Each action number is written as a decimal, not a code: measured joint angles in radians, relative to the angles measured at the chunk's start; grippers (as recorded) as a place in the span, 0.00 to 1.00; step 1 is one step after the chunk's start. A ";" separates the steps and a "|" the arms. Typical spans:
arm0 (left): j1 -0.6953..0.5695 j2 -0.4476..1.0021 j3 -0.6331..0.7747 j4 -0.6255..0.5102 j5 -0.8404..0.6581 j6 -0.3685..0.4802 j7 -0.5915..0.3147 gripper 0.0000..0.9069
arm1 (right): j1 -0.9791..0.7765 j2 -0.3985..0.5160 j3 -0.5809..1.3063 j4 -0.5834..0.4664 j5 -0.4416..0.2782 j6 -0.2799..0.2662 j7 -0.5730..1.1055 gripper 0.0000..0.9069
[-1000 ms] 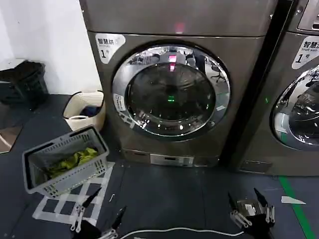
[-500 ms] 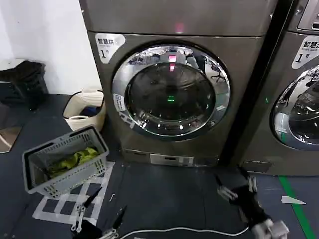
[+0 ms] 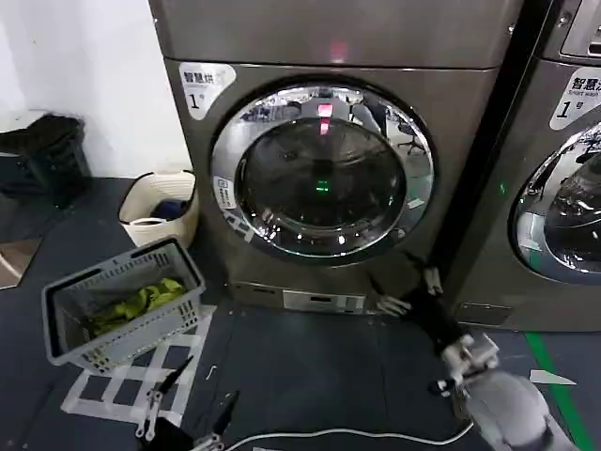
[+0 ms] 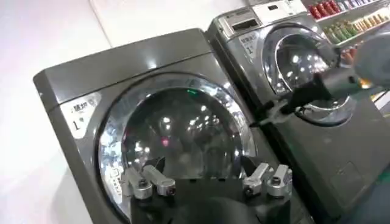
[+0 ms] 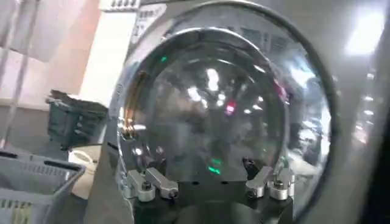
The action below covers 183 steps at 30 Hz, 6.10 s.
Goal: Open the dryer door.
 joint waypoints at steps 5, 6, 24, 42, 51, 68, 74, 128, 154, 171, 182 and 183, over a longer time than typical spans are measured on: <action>0.003 -0.001 0.000 -0.002 0.000 0.000 0.000 1.00 | 0.123 0.018 -0.099 -0.055 0.007 -0.013 0.006 1.00; 0.003 -0.001 0.000 -0.002 0.000 0.000 0.000 1.00 | 0.144 0.022 -0.116 -0.066 0.008 -0.016 0.008 1.00; -0.008 -0.006 0.001 0.008 0.001 0.000 0.000 1.00 | 0.434 0.102 -0.355 -0.237 0.027 -0.040 0.029 1.00; -0.014 -0.004 0.003 0.014 -0.002 -0.001 0.000 1.00 | 0.559 0.176 -0.493 -0.354 0.029 -0.050 0.055 1.00; -0.016 -0.004 0.007 0.014 -0.001 -0.001 0.000 1.00 | 0.608 0.221 -0.542 -0.414 0.028 -0.061 0.078 1.00; -0.015 -0.003 0.007 0.011 -0.003 -0.003 -0.001 1.00 | 0.658 0.345 -0.564 -0.533 0.021 -0.080 0.133 1.00; -0.017 -0.003 0.006 0.015 -0.004 -0.003 -0.001 1.00 | 0.676 0.378 -0.561 -0.572 0.017 -0.081 0.135 1.00; -0.021 0.002 0.003 0.018 -0.013 -0.004 -0.001 1.00 | 0.777 0.490 -0.593 -0.794 0.047 -0.023 -0.063 1.00; -0.048 0.020 -0.014 0.043 -0.040 0.012 -0.007 1.00 | 0.762 0.270 -0.657 -0.591 0.215 0.057 -0.426 1.00; -0.220 0.172 -0.216 0.141 -0.298 0.196 -0.028 1.00 | 0.771 0.139 -0.689 -0.438 0.327 0.105 -0.570 1.00; -0.383 0.379 -0.211 0.249 -0.353 0.288 -0.042 1.00 | 0.756 0.038 -0.684 -0.367 0.423 0.160 -0.754 1.00; -0.397 0.396 -0.205 0.257 -0.356 0.298 -0.043 1.00 | 0.750 0.023 -0.678 -0.359 0.445 0.161 -0.792 1.00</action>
